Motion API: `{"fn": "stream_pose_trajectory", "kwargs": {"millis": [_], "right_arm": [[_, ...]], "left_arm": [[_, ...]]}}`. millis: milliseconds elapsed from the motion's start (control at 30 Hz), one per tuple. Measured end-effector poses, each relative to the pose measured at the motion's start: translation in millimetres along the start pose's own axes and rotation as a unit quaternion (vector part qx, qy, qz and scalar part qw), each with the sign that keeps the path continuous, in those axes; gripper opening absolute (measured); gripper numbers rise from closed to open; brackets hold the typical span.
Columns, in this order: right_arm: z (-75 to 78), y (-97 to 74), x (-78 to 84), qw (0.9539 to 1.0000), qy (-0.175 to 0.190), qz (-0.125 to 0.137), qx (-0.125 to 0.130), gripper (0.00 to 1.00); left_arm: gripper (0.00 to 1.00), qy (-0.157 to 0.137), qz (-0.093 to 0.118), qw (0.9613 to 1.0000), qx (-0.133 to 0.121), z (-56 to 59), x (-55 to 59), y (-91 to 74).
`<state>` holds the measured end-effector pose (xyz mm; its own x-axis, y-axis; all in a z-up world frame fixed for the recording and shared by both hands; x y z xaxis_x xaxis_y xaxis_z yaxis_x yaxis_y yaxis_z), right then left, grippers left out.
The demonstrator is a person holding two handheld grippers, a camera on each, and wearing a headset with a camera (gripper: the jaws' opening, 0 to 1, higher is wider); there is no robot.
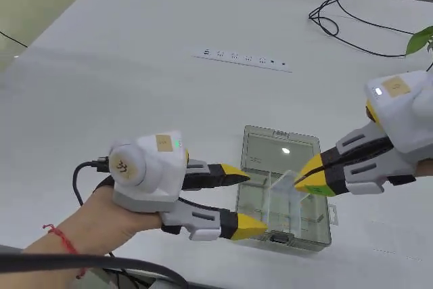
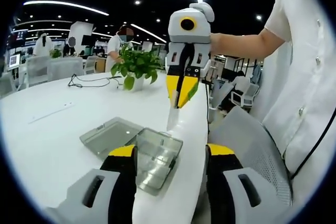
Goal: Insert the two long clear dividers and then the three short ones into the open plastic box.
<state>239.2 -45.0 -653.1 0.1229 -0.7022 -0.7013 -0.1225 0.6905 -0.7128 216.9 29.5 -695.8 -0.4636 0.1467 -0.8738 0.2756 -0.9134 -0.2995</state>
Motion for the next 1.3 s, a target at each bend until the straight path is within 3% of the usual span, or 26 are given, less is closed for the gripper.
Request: {"fn": "stream_pose_trajectory", "kwargs": {"millis": [200, 467, 667, 800, 933, 1300], "right_arm": [[13.4, 10.0, 6.1, 0.9999, 0.005, -0.003, 0.016, 0.03], [26.4, 29.5, 18.4, 0.9995, 0.013, -0.004, 0.028, 0.03], [30.0, 42.4, 25.8, 0.9993, 0.021, -0.003, 0.031, 0.03], [31.7, 49.4, 31.0, 0.9992, 0.024, -0.003, 0.033, 0.03], [37.0, 59.7, 46.4, 0.9991, 0.025, -0.009, 0.033, 0.03], [42.2, 69.5, 54.3, 0.9986, 0.036, -0.008, 0.038, 0.03]], "left_arm": [[0.64, 0.007, -0.006, 0.9998, -0.015, -7.6, 5.6, -2.6], [0.85, 0.011, -0.016, 0.9993, -0.033, -16.6, 14.2, -4.6], [0.92, 0.012, -0.020, 0.9990, -0.037, -18.6, 18.0, -5.6], [0.95, 0.010, -0.022, 0.9988, -0.044, -21.8, 20.6, -5.9], [0.95, 0.009, -0.024, 0.9987, -0.044, -21.9, 21.8, -6.1], [0.94, 0.001, -0.020, 0.9987, -0.047, -21.7, 21.4, -7.2]]}}
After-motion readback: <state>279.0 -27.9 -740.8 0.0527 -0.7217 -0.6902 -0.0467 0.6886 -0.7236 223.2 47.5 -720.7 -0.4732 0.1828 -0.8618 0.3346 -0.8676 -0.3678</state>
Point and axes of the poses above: the centre of the closed fingertips' face, and the gripper's own axes: y roughly forward along the fingers, z roughly to its right, x roughly out of its underside, the point moved 3 cm from there along -y, roughly backward along the fingers, and after that the axes turned 11 degrees about -y, right-handed, at the moved point
